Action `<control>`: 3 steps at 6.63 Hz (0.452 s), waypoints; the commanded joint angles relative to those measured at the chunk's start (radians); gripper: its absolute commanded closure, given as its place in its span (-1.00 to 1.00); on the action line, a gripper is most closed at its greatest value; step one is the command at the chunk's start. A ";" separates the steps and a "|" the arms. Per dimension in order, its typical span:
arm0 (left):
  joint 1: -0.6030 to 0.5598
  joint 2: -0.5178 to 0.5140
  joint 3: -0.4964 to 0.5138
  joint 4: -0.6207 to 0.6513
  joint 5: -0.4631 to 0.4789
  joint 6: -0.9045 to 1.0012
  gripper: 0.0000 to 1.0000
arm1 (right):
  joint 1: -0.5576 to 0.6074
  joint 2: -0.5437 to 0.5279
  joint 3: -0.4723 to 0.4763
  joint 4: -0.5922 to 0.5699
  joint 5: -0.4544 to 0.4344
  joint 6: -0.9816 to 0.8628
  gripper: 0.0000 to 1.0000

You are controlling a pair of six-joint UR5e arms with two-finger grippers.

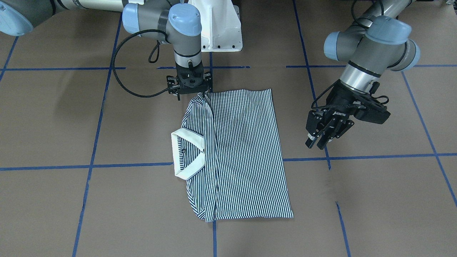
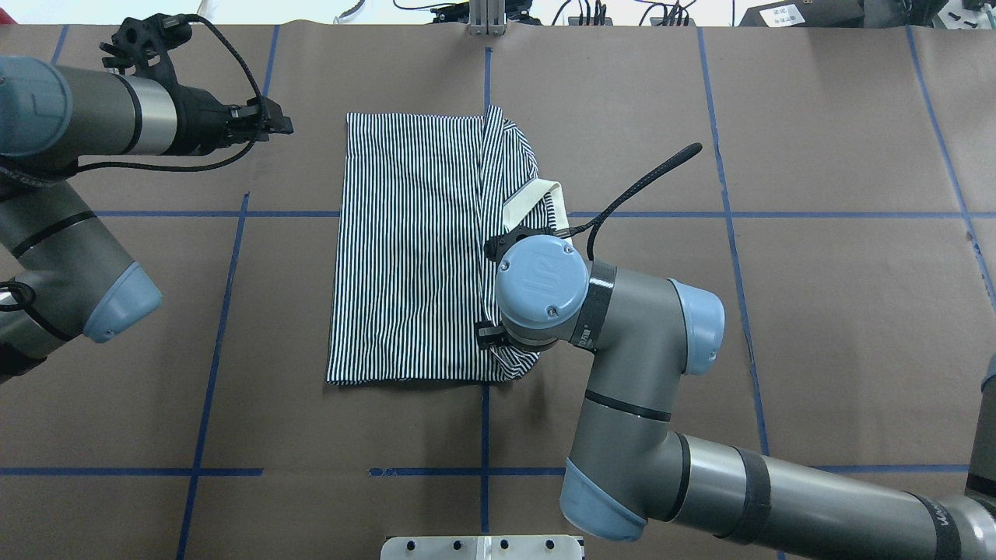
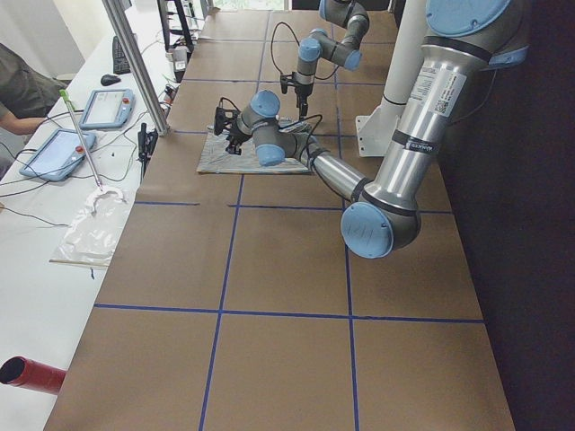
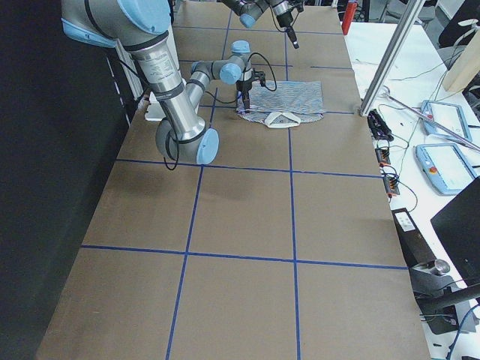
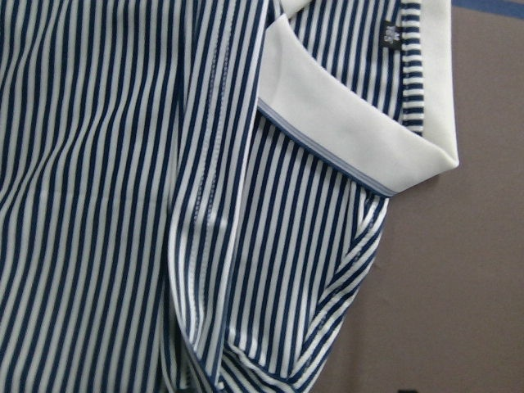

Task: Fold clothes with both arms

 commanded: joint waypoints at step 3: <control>0.002 0.000 0.000 0.000 0.000 -0.003 0.05 | -0.034 0.005 -0.067 0.120 0.005 0.032 -0.46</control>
